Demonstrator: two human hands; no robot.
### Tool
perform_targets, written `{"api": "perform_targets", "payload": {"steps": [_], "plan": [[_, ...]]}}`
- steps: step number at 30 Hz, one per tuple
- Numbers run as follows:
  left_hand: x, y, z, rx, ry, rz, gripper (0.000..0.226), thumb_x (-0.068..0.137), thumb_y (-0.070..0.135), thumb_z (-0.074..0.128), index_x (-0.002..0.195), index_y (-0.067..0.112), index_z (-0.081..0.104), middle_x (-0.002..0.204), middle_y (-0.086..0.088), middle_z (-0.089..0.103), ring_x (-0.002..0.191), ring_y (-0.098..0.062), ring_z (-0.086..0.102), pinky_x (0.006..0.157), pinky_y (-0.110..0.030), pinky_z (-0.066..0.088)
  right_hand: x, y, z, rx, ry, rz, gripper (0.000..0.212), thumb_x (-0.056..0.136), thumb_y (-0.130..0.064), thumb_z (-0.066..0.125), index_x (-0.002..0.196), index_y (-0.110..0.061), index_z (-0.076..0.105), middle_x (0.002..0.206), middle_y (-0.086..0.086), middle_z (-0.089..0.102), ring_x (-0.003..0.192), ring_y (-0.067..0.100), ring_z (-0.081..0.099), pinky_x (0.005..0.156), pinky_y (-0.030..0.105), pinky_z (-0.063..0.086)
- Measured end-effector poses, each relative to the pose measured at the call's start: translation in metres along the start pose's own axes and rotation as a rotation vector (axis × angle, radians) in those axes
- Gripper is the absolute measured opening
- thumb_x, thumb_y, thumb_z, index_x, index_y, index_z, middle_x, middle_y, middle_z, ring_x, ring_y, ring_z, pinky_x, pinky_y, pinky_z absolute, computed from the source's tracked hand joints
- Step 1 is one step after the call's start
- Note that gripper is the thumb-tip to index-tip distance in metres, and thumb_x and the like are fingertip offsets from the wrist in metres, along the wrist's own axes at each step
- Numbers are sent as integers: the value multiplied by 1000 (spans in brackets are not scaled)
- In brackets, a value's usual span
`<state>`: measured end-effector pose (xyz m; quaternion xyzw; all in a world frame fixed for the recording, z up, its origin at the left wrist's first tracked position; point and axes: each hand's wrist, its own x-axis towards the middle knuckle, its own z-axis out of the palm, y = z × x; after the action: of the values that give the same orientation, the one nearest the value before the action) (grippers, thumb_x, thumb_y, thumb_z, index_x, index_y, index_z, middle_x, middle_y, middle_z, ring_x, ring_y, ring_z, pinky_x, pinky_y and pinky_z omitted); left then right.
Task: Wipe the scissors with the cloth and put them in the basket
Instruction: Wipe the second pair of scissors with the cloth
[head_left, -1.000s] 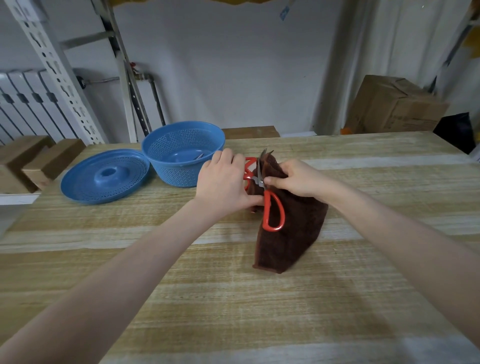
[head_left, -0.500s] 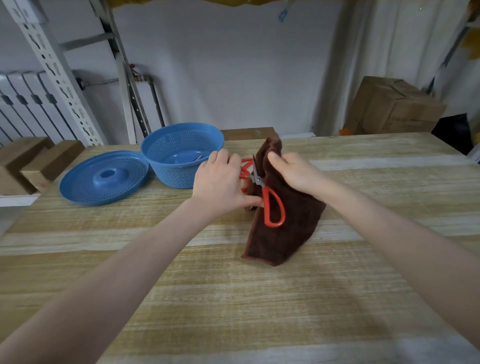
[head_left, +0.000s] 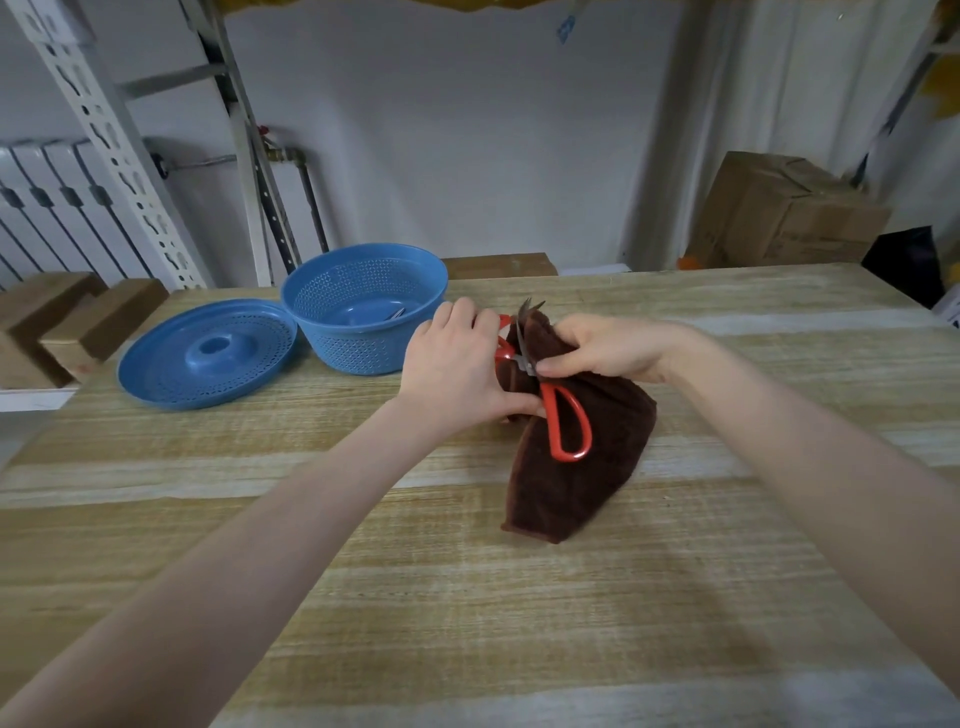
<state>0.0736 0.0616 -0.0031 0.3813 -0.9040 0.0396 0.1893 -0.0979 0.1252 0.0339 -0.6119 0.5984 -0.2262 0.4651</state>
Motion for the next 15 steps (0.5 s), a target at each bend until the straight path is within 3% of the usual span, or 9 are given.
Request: {"api": "perform_targets", "payload": {"steps": [3,5,7,15], "plan": [[4,3,-2,22,23,21,91,50,79,69,109,11,53,111,-4,50,107,-24,47,88,-36,39,7,6,6,7,150,-63,15,92,-6,61,84,-18,63,68,-15,71,66,-4,66,67,11,50],[3,3,-1,43,8,33,91,51,77,70,112,12,52,113,-4,49,109,-24,46,88,-35,39,12,14,10,3,195,-42,8,89,-13,68,83,-19,66,68,-15,71,69,-1,66,74,17,51],[1,2,3,43,-9,19,89,53,74,71,114,12,52,114,-4,49,110,-24,46,89,-34,39,16,19,16,-14,255,-20,8,88,-20,70,82,-23,67,69,-15,69,68,-2,63,71,14,47],[-3,-3,12,-66,-51,-68,94,49,81,68,110,11,52,109,-3,51,108,-23,49,86,-37,44,23,11,24,-352,497,-35,32,95,-34,59,66,-22,54,66,-7,56,60,5,52,52,14,37]]}}
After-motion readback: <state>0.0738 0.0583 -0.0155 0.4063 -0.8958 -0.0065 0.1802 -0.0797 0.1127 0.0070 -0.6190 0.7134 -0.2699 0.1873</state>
